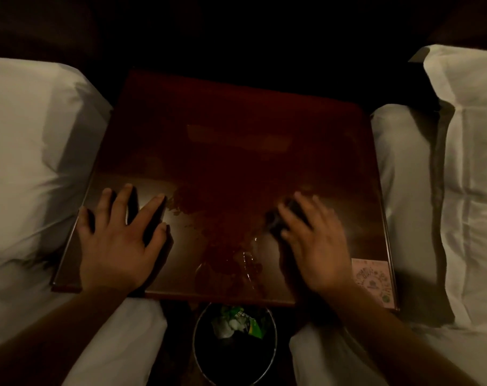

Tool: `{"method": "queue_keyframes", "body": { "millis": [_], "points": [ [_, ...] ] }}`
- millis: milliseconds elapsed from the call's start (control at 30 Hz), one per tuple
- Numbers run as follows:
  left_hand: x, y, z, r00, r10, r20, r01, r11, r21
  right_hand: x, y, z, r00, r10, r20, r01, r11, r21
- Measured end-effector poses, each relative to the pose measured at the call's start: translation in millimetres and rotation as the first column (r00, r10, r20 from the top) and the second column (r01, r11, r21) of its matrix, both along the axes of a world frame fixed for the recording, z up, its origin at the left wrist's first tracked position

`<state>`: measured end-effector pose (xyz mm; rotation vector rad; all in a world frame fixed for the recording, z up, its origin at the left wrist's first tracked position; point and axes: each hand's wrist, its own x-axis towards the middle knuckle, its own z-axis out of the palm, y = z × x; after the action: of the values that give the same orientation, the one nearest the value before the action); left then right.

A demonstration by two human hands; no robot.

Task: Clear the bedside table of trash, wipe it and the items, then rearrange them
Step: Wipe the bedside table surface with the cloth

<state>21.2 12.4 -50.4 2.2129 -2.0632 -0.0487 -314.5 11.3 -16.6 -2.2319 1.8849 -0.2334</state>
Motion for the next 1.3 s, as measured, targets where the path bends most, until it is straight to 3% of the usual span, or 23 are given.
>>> {"method": "queue_keyframes", "body": {
  "millis": [100,167,267,367,467,567,767,833,933,1067,1100,1167,1233,1300],
  "points": [
    [-1.0,0.4,1.8,1.0,-0.004,-0.015,0.004,1.0,0.001,14.7,-26.8,6.9,0.971,-0.174,0.164,0.177,0.984,0.001],
    [0.5,0.4,2.0,1.0,-0.007,-0.024,0.007,1.0,0.005,21.7,7.5,3.8,0.967,-0.119,0.225,0.116,0.993,0.026],
    [0.6,-0.1,0.2,1.0,-0.006,-0.012,0.006,1.0,-0.002,28.1,71.5,-5.2,0.991,0.091,0.102,-0.091,0.996,0.003],
    [0.0,0.4,0.5,0.999,-0.006,-0.033,0.005,1.0,-0.015,18.7,45.5,-10.3,0.979,0.205,-0.008,-0.206,0.977,-0.048],
    [-1.1,1.0,2.2,0.999,-0.014,-0.034,0.013,1.0,-0.006,29.0,-29.1,-6.5,0.999,-0.016,-0.046,0.012,0.996,-0.084],
    [-1.8,-0.1,5.1,0.999,-0.003,-0.036,0.003,1.0,0.016,54.9,-66.5,-3.6,0.987,-0.158,0.021,0.159,0.985,-0.062],
    [-1.6,0.8,6.6,0.999,-0.003,-0.04,0.003,1.0,0.01,72.9,76.6,-10.4,0.97,0.233,0.068,-0.23,0.972,-0.047],
    [-2.8,0.8,7.4,0.999,-0.003,-0.05,0.004,1.0,0.007,62.8,63.3,-14.1,0.948,0.317,0.015,-0.316,0.947,-0.057],
    [-3.9,0.1,9.8,0.999,0.006,-0.042,-0.005,1.0,0.031,62.5,-14.9,-12.4,0.991,0.118,-0.062,-0.125,0.986,-0.113],
    [-4.7,0.8,14.7,0.999,0.008,-0.048,-0.005,0.998,0.061,84.7,-76.4,-7.0,0.988,-0.155,-0.003,0.154,0.984,-0.088],
    [-5.3,0.9,16.0,0.998,0.01,-0.056,-0.006,0.998,0.069,96.2,-69.1,-7.3,0.991,-0.131,-0.013,0.129,0.987,-0.101],
    [-4.8,1.5,18.5,0.996,0.029,-0.086,-0.023,0.997,0.074,119.9,-29.4,-12.3,0.996,0.078,-0.041,-0.082,0.99,-0.117],
    [-3.9,1.4,18.6,0.991,0.038,-0.129,-0.031,0.998,0.056,127.2,21.9,-22.1,0.91,0.411,-0.049,-0.414,0.906,-0.09],
    [-3.4,1.3,17.3,0.988,0.031,-0.151,-0.026,0.999,0.038,109.6,23.5,-25.0,0.82,0.57,-0.056,-0.573,0.817,-0.07]
  ]
}}
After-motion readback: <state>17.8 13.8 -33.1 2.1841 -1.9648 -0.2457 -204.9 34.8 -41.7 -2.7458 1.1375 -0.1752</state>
